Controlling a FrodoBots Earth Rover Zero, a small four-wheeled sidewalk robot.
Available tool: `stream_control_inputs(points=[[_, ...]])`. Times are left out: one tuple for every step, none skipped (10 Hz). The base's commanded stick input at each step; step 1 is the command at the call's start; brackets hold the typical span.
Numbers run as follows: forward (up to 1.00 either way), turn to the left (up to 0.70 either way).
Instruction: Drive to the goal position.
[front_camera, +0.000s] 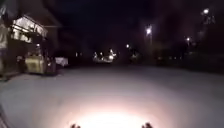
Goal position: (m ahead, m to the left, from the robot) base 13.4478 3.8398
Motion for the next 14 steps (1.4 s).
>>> stream_control_inputs(points=[[0.85,0.00],[0.85,0.00],[0.85,0.00],[0.85,0.00],[0.85,0.00],[0.85,0.00],[0.85,0.00],[0.85,0.00],[0.85,0.00],[0.85,0.00],[0.85,0.00],[0.85,0.00],[0.85,0.00],[0.85,0.00]])
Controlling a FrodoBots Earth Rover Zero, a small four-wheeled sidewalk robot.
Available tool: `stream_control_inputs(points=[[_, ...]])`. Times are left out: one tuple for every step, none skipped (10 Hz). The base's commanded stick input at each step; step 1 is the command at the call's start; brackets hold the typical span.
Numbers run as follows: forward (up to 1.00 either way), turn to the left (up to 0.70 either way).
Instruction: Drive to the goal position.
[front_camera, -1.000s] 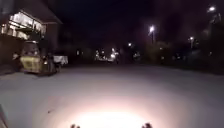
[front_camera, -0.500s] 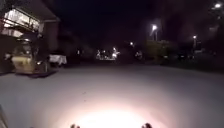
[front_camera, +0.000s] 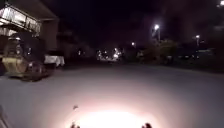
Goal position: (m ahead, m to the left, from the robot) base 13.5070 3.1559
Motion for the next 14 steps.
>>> stream_control_inputs(points=[[0.85,0.00],[0.85,0.00],[0.85,0.00],[0.85,0.00],[0.85,0.00],[0.85,0.00],[0.85,0.00],[0.85,0.00],[0.85,0.00],[0.85,0.00],[0.85,0.00],[0.85,0.00],[0.85,0.00],[0.85,0.00]])
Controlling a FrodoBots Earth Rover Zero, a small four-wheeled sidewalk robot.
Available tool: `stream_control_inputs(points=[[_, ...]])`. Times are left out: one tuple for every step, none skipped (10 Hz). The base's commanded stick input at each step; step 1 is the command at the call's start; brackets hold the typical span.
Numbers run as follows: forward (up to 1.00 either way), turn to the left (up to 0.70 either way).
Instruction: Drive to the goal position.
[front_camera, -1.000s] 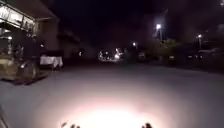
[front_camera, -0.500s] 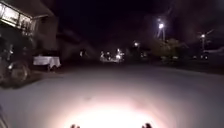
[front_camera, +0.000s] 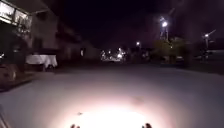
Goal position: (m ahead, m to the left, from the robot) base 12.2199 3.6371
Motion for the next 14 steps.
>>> stream_control_inputs(points=[[0.85,0.00],[0.85,0.00],[0.85,0.00],[0.85,0.00],[0.85,0.00],[0.85,0.00],[0.85,0.00],[0.85,0.00],[0.85,0.00],[0.85,0.00],[0.85,0.00],[0.85,0.00],[0.85,0.00],[0.85,0.00]])
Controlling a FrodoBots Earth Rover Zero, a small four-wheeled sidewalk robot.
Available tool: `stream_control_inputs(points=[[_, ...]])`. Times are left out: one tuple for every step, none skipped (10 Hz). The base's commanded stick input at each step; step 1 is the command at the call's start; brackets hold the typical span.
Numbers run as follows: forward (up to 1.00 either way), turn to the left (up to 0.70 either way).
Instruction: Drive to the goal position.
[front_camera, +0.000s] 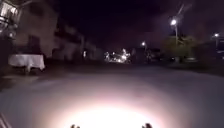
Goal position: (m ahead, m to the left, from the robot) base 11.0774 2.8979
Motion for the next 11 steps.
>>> stream_control_inputs(points=[[0.85,0.00],[0.85,0.00],[0.85,0.00],[0.85,0.00],[0.85,0.00],[0.85,0.00],[0.85,0.00],[0.85,0.00],[0.85,0.00],[0.85,0.00],[0.85,0.00]])
